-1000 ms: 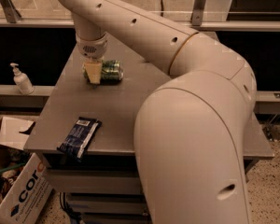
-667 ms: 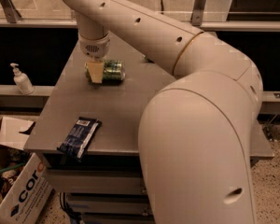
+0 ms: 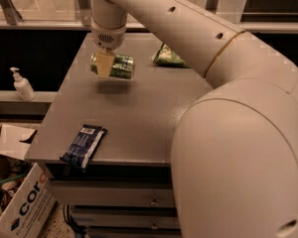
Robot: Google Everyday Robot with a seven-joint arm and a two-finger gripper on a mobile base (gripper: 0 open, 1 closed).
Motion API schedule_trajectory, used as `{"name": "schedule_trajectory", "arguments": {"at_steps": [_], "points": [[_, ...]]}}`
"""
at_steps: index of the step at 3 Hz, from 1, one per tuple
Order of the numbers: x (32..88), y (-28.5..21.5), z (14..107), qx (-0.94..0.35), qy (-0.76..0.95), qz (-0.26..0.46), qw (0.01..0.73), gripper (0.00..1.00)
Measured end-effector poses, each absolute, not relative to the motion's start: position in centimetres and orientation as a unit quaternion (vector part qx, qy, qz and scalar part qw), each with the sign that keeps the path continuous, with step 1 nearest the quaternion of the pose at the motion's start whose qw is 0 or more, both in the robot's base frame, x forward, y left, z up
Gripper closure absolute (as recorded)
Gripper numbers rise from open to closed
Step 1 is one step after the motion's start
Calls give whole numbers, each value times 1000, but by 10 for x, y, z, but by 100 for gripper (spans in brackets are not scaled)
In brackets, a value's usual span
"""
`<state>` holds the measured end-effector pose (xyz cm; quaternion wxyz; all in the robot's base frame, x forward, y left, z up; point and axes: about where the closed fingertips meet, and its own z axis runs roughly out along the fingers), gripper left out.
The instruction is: Place green can upright
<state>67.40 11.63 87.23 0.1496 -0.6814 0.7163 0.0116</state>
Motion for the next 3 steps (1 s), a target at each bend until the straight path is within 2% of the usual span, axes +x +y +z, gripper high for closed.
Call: {"name": "schedule_trajectory", "arguments": {"at_steps": [3], "points": [[647, 86, 919, -613, 684, 219, 331, 100]]}}
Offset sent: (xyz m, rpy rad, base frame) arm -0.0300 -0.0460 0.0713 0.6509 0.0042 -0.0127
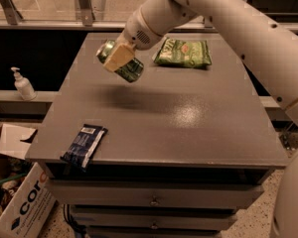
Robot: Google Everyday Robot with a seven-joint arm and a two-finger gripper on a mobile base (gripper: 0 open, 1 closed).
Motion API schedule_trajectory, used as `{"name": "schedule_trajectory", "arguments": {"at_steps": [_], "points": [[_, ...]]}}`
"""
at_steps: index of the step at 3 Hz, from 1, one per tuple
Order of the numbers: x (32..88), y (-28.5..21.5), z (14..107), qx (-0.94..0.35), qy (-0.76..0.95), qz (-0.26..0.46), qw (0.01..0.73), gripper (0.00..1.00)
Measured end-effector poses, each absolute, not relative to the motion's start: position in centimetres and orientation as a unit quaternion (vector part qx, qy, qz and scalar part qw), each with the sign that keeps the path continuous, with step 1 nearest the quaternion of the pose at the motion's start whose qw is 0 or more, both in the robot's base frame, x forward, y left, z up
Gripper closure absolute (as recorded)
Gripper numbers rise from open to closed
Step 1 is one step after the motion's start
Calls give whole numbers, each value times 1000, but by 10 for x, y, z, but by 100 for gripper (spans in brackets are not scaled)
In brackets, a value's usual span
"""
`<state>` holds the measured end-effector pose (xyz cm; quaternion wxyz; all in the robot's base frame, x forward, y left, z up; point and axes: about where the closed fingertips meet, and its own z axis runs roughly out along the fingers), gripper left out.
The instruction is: Place green can upright
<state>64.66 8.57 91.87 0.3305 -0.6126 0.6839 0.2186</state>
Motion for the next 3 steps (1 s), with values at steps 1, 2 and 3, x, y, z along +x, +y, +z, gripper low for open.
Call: {"name": "schedule_trajectory", "arguments": {"at_steps": [1, 2, 3], "points": [[641, 74, 926, -581, 659, 275, 390, 100], [636, 62, 931, -549, 634, 316, 444, 100], [633, 49, 931, -521, 618, 336, 483, 100]]}}
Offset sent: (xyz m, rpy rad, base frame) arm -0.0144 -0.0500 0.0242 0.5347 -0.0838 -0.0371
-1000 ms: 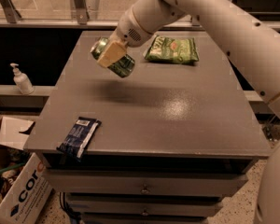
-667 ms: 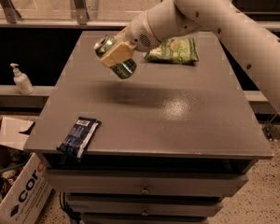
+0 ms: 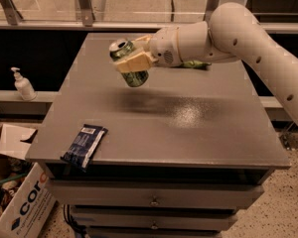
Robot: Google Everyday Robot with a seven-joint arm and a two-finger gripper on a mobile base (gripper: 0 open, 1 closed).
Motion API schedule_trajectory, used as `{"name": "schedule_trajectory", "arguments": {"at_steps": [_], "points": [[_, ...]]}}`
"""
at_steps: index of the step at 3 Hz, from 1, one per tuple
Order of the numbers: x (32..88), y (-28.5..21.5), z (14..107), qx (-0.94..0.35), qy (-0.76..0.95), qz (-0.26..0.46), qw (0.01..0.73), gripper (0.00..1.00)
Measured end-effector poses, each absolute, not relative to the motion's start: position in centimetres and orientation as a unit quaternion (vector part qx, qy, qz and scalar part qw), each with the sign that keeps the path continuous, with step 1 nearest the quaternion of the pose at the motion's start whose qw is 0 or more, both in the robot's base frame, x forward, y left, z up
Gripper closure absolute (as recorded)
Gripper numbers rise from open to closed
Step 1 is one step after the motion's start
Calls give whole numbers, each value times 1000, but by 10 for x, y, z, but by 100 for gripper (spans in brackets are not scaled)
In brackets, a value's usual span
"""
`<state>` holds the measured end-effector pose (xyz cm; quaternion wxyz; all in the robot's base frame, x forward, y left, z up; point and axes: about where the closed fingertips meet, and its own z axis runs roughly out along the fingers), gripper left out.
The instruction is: Place green can upright
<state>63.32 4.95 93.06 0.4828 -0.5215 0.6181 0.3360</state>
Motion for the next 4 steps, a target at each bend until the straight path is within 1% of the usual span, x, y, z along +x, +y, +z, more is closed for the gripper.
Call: {"name": "schedule_trajectory", "arguments": {"at_steps": [2, 4], "points": [[629, 37, 906, -487, 615, 348, 513, 100], [627, 27, 877, -464, 629, 351, 516, 100]]}}
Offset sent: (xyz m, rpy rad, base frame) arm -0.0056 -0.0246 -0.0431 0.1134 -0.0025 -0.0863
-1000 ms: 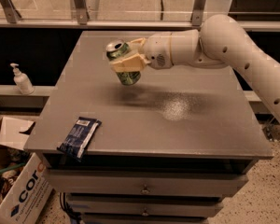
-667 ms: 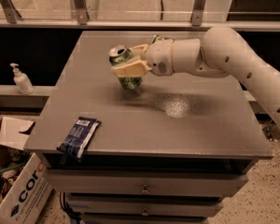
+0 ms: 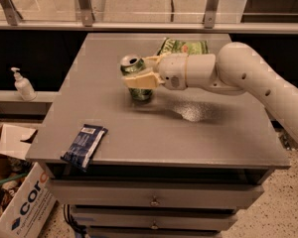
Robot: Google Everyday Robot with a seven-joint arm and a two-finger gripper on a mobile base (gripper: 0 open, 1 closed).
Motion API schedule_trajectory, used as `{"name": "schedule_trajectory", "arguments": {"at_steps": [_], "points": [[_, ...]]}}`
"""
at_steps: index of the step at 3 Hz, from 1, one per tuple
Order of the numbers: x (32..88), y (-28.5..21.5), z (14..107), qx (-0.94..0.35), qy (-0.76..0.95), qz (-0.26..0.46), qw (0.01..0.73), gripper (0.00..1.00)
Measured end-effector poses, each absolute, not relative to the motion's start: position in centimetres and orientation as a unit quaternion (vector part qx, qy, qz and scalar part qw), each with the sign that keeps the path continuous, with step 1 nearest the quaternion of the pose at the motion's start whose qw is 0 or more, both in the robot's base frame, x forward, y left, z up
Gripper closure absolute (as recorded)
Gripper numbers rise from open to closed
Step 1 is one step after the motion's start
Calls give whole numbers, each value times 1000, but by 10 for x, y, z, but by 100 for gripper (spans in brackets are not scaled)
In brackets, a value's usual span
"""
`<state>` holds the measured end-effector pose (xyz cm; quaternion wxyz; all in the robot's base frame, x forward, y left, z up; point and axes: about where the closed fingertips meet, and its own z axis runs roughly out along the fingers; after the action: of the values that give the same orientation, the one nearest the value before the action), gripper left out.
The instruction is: Place green can upright
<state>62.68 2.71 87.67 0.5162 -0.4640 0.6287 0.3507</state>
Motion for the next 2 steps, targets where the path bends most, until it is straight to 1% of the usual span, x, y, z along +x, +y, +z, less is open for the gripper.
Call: {"name": "schedule_trajectory", "arguments": {"at_steps": [1, 2], "points": [[627, 27, 881, -464, 629, 351, 516, 100], [627, 27, 882, -464, 629, 351, 516, 82]]}}
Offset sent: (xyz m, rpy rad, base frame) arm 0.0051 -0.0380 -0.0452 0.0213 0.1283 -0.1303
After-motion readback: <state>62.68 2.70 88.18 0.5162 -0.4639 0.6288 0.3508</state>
